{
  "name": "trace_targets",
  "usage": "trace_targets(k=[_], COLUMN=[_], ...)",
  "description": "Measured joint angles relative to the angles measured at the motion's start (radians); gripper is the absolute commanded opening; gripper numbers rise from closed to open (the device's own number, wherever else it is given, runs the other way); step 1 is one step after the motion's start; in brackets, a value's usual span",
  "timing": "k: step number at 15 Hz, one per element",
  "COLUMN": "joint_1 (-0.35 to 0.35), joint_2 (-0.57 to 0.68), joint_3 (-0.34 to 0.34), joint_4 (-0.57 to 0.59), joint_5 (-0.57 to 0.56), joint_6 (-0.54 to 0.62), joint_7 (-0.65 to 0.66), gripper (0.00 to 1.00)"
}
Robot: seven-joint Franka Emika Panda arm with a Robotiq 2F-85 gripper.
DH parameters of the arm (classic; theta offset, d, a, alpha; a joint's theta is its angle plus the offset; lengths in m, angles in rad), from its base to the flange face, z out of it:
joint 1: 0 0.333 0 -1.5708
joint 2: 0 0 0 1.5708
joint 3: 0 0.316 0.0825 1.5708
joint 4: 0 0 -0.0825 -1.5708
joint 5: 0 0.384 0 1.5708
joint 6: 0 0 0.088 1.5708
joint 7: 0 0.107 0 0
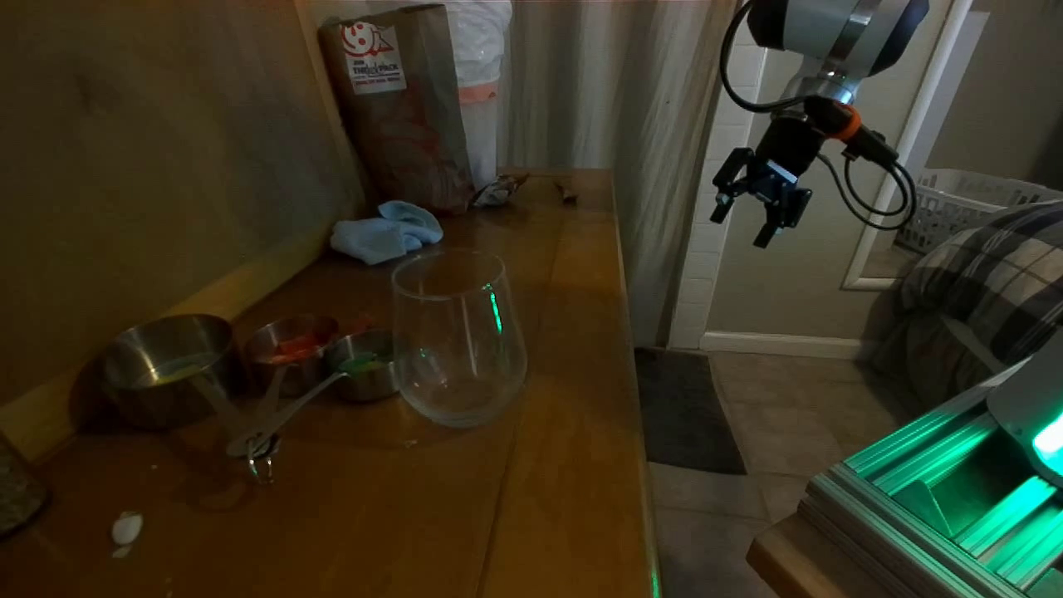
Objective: Open the drawer and put the fork into it
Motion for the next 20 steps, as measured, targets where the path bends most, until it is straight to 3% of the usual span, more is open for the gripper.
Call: trace_targets(k=[4, 10, 15, 20], joint_1=[-0.075, -0.174, -0.203, -0.203], joint_2=[0.081, 0.311, 0.497, 0.538], joint_3=[0.019, 0.053, 0.066, 0.071], joint_4=[0.015, 0.084, 0.197, 0.233], joint_5=[0.098, 0.291, 0.334, 0.342], joint_6=[-0.051, -0.214, -0.389, -0.405], joint_7=[-0.077, -0.275, -0.290, -0.289], gripper=[1.00, 1.00, 1.00, 1.00])
